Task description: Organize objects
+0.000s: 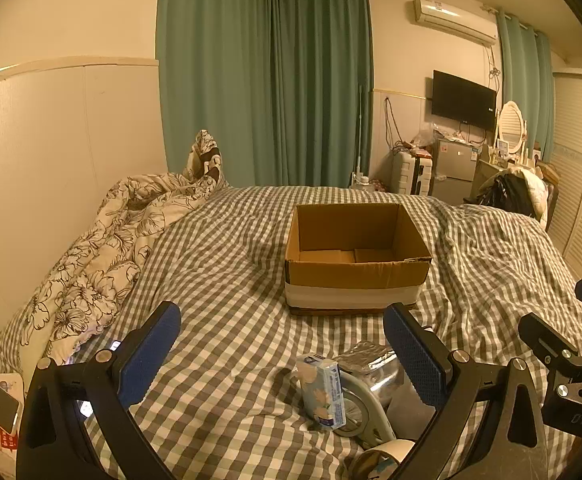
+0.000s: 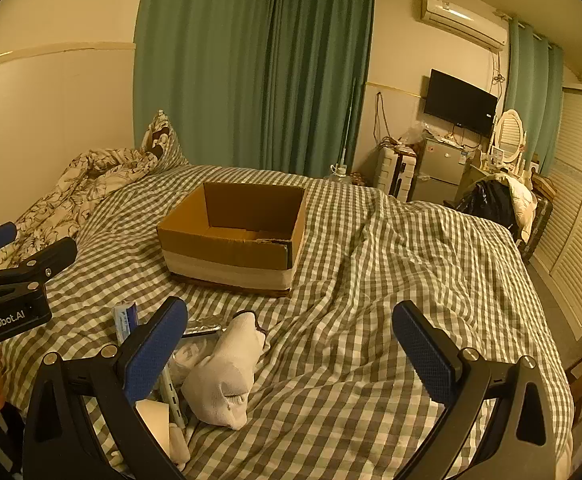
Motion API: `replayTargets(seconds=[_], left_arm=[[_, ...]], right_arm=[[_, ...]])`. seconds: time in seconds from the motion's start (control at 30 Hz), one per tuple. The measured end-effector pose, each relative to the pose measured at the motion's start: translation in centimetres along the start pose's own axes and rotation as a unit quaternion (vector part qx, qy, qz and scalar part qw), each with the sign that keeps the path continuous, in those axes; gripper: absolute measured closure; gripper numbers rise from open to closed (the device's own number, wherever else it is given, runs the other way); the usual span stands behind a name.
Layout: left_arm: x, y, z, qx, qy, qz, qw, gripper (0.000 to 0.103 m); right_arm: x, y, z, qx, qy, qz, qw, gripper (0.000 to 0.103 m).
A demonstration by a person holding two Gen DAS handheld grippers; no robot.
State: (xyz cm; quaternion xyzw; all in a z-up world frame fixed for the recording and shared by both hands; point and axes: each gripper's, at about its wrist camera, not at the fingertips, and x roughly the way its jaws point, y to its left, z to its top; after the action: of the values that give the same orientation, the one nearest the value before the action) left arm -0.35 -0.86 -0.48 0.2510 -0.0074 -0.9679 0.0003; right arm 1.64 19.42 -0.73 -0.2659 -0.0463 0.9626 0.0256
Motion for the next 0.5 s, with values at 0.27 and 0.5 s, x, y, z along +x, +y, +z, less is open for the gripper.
replayTargets(seconds=[0.27,0.5], left_arm=[[-0.01,-0.02,-0.07,0.001,0.001,0.002,1.0000,0.000],[0.00,-0.05,-0.09,0.001,0.001,0.001,1.0000,0.000]], right_arm=[[0.29,0.39,-0.07,-0.002,0.007,0.008,1.000,0.000],[0.31,0.55,-0.11,-0.003,0.009,0.011,1.000,0.000]])
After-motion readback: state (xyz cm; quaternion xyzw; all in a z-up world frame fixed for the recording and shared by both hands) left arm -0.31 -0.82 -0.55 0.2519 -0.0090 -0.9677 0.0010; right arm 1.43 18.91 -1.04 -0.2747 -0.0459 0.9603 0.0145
